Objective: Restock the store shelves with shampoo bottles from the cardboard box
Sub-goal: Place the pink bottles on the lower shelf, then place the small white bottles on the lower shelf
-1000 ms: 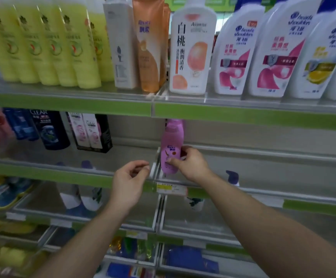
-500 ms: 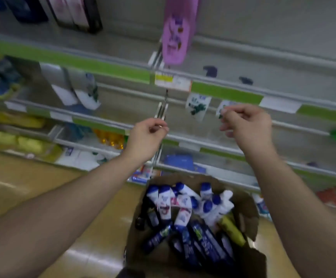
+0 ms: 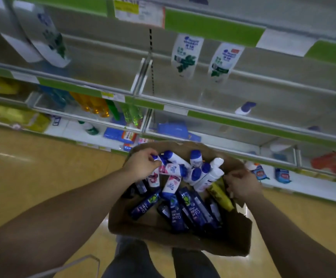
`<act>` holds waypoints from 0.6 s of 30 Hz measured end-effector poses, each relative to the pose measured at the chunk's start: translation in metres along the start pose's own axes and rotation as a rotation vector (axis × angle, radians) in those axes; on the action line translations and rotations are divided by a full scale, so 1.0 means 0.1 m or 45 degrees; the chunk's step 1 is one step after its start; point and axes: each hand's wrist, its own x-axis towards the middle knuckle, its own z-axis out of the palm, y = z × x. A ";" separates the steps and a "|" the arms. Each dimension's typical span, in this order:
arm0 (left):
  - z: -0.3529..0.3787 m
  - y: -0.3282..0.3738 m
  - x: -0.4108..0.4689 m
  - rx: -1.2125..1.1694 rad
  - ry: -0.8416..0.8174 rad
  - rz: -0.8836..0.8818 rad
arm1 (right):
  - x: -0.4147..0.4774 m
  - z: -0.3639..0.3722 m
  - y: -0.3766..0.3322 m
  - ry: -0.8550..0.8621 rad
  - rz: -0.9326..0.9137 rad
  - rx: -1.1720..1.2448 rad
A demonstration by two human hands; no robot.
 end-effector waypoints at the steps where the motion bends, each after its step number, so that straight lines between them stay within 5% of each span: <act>1: 0.08 -0.05 0.02 0.027 -0.034 -0.019 | 0.03 0.03 0.11 -0.034 0.038 -0.022; 11: 1.03 -0.16 0.53 0.276 -0.128 0.145 | 0.41 0.85 0.36 -0.257 -0.041 -0.053; 18: 1.63 -0.22 1.00 0.886 -0.062 0.419 | 0.72 1.18 0.28 -0.239 -0.105 -0.184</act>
